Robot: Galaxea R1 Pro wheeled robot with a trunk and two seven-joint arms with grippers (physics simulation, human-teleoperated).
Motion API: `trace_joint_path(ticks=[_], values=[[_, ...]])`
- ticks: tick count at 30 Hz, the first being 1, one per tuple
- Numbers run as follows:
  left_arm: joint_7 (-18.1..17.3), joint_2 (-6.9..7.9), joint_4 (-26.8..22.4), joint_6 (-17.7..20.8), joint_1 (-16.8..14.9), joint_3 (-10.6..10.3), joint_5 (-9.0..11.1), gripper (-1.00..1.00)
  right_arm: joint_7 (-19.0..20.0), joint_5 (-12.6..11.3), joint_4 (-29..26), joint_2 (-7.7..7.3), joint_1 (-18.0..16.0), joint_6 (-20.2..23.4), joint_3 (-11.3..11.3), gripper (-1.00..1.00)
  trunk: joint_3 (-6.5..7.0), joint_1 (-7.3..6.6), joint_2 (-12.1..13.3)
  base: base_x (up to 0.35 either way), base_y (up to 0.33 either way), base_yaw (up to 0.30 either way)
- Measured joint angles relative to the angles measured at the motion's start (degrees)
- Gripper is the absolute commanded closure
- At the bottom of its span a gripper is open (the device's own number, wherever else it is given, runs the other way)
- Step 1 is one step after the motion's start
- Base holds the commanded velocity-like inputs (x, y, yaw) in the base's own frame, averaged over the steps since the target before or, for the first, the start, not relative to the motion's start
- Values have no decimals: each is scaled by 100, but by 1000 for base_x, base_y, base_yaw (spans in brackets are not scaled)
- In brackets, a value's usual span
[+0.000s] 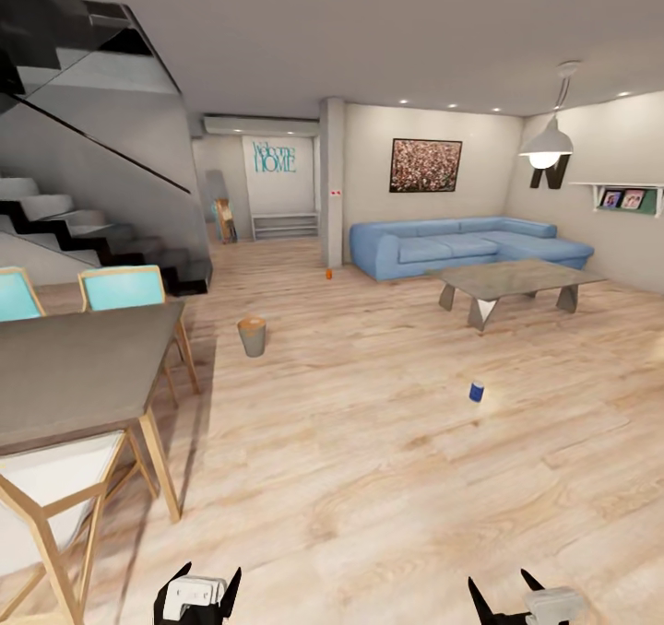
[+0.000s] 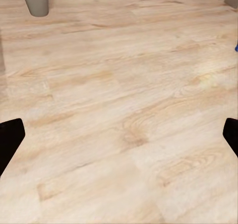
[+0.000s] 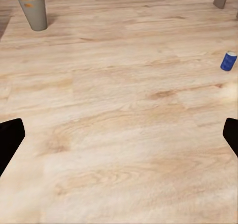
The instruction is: Put the three can of soda from the living room inside the tash can in the kitchen.
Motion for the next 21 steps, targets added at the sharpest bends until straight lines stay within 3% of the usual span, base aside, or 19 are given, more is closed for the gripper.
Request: trace_joint_path(ticks=[21], values=[[7,0,30,-2,0,0,-3,-100,-5,3,59,0,-2,-22,61,-100,0,0,0,319,0,1]])
